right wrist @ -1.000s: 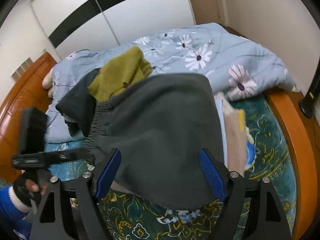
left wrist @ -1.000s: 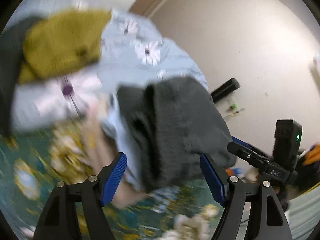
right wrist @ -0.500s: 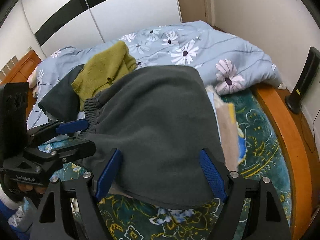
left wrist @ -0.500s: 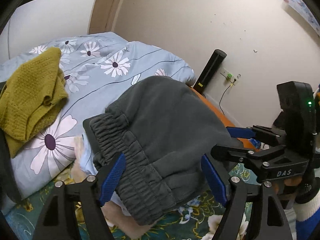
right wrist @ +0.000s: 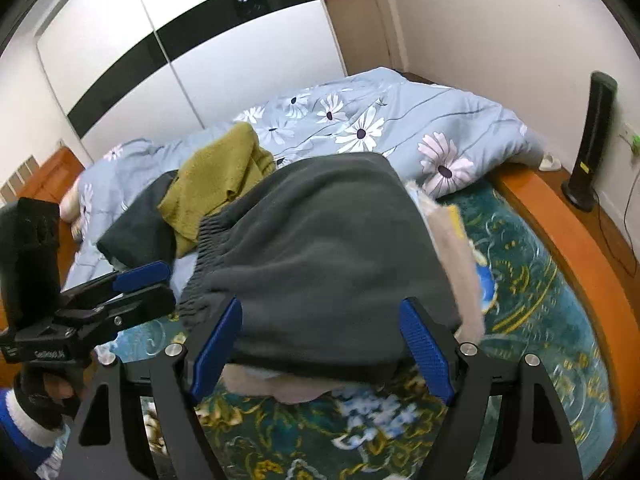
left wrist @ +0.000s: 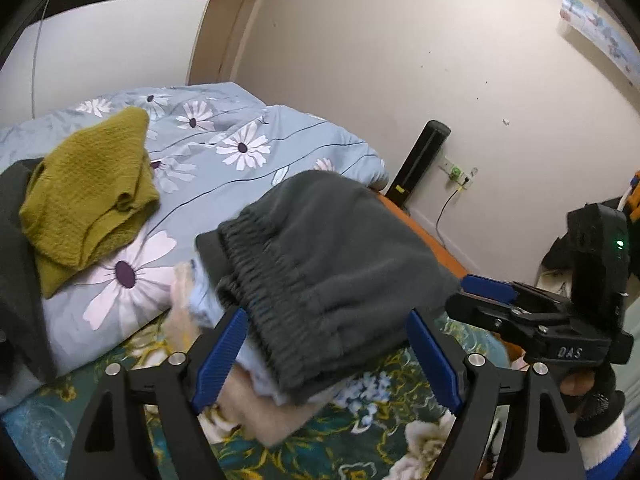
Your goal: Fold clothes
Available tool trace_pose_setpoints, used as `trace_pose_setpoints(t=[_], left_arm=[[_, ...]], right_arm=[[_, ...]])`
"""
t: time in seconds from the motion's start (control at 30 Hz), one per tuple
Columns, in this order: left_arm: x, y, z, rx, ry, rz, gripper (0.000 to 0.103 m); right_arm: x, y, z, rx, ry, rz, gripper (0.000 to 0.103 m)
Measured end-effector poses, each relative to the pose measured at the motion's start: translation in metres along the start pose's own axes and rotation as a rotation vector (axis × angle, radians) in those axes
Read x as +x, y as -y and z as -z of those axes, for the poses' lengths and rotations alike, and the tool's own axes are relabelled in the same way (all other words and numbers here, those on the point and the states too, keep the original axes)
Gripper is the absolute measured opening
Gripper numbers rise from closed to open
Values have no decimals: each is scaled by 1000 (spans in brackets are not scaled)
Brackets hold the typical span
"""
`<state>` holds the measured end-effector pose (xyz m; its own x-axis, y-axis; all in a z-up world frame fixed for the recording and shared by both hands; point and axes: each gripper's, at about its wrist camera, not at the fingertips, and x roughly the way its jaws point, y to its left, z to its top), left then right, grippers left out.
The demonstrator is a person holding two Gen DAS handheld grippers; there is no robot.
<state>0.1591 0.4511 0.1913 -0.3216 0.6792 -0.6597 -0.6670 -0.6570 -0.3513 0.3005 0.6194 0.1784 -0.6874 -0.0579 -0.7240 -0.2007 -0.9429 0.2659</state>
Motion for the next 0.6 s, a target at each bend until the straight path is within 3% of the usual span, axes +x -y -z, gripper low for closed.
trace_pose_setpoints(t=[0.23,0.33,0.6], left_arm=[[5,-9,33,-44,-70,-37,87],[10,-14,45,-51,-95,-68,97],[17,-25,63,-80,-122,-90,103]], right_arm=[[17,-16,45,63,-30,53,82],[24,-22,57,89,-41,67,82],[41,-44,75,37,-84,138,82]])
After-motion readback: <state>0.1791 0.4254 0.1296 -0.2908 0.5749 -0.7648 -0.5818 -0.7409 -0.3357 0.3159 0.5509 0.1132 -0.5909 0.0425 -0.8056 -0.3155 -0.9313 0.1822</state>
